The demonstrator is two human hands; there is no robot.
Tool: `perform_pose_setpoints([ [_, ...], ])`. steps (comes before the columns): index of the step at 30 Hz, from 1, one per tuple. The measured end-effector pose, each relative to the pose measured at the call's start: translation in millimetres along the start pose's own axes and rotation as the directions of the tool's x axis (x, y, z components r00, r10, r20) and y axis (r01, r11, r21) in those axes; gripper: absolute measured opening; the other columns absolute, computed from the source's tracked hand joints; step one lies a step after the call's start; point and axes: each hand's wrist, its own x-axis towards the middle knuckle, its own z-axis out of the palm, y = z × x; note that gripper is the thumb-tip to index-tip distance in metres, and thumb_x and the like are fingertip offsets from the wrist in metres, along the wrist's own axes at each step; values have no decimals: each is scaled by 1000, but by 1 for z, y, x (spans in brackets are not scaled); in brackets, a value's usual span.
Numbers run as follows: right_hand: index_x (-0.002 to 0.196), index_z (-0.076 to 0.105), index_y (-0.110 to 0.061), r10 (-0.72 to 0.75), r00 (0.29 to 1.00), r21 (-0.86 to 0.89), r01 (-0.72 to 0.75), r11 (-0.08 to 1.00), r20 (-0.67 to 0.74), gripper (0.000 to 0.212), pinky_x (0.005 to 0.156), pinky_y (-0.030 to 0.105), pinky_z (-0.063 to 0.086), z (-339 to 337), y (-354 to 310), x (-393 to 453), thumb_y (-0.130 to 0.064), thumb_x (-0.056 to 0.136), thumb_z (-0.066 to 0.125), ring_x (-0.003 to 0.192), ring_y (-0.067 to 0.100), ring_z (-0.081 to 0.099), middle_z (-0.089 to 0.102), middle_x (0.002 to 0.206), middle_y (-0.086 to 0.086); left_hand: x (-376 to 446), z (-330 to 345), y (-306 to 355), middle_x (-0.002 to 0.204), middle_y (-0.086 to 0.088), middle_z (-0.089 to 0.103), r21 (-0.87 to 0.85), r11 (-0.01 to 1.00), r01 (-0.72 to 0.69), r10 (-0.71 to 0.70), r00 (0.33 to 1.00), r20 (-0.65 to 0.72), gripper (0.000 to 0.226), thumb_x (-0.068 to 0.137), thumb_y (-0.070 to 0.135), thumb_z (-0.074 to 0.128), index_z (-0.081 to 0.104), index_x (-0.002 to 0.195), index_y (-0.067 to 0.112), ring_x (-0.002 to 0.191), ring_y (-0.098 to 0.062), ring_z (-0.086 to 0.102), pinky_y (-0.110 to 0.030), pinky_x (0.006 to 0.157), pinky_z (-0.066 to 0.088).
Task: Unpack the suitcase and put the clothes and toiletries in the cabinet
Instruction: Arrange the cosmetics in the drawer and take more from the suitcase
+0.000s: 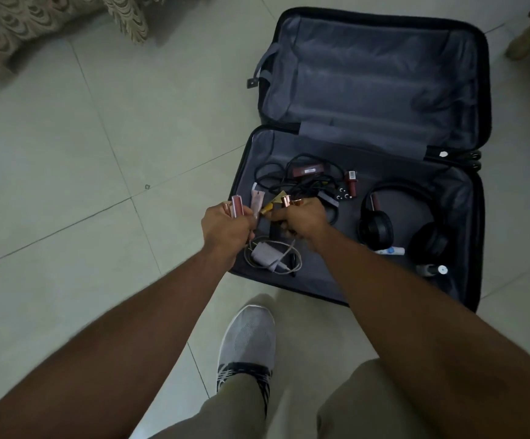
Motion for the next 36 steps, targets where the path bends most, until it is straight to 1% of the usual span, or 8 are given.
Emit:
perform_pose_setpoints([
  [5, 59, 62, -16, 46, 999, 321, -43, 946, 0, 34, 44, 25, 32, -41, -10, -63, -22, 73, 93, 45, 18, 48, 58, 57, 7, -42, -14, 39, 65, -13, 66, 6, 999, 36, -36, 984, 172, 17, 77, -6, 77, 75, 91, 2, 47, -19, 56, -24, 45, 46],
  [9, 77, 69, -15, 89, 996, 493, -86, 866, 17, 24, 49, 25, 39, -78, -31, -162, -28, 80, 88, 53, 18, 52, 60, 66, 8, -113, -31, 100, 69, -11, 68, 62, 998, 25, -44, 940, 338, 17, 76, -3, 82, 76, 91, 4, 52, -22, 56, -31, 56, 51],
  [13, 79, 71, -17, 117, 993, 596, -110, 796, 28, 18, 55, 29, 40, -129, -69, -294, -27, 81, 85, 67, 25, 57, 64, 80, 12, -228, -59, 178, 61, -3, 61, 60, 998, -5, -26, 861, 508, 20, 78, 7, 88, 68, 80, 5, 49, -14, 54, -23, 48, 46],
  [18, 91, 64, -15, 77, 997, 627, -54, 777, -9, 17, 55, 29, 35, -209, -134, -503, -23, 89, 79, 69, 20, 52, 61, 90, 11, -415, -114, 281, 74, -10, 54, 51, 998, 26, -52, 799, 599, 54, 66, 37, 96, 58, 95, 11, 54, -18, 51, -28, 52, 45],
  [20, 89, 65, -18, 66, 997, 639, -31, 769, -31, 14, 57, 31, 36, -236, -157, -587, -23, 90, 78, 69, 18, 54, 63, 91, 8, -488, -135, 314, 69, -8, 56, 49, 998, 36, -60, 767, 639, 50, 70, 40, 94, 58, 91, 11, 55, -20, 52, -28, 55, 47],
  [25, 92, 72, -19, 24, 991, 664, 72, 744, -134, 7, 60, 32, 36, -280, -179, -775, -23, 90, 78, 76, 22, 55, 70, 90, 5, -644, -179, 370, 75, -4, 64, 127, 991, -32, -80, 625, 777, 31, 83, 43, 84, 64, 89, 20, 63, -19, 60, -33, 66, 50],
  [29, 100, 72, -12, 23, 958, 681, 186, 708, -285, 18, 56, 30, 36, -286, -159, -901, -23, 88, 80, 70, 21, 59, 69, 87, 9, -742, -207, 380, 85, -8, 68, 158, 977, -141, -79, 449, 890, 16, 94, 30, 73, 68, 100, 16, 72, -22, 62, -33, 66, 50],
  [36, 103, 70, -14, 151, 840, 754, 370, 543, -521, 29, 54, 28, 36, -232, -60, -1096, -27, 82, 85, 70, 18, 64, 68, 85, 5, -895, -254, 329, 104, -16, 76, 222, 884, -412, -182, 135, 974, 31, 102, 34, 62, 66, 120, 9, 87, -29, 74, -39, 74, 56],
])
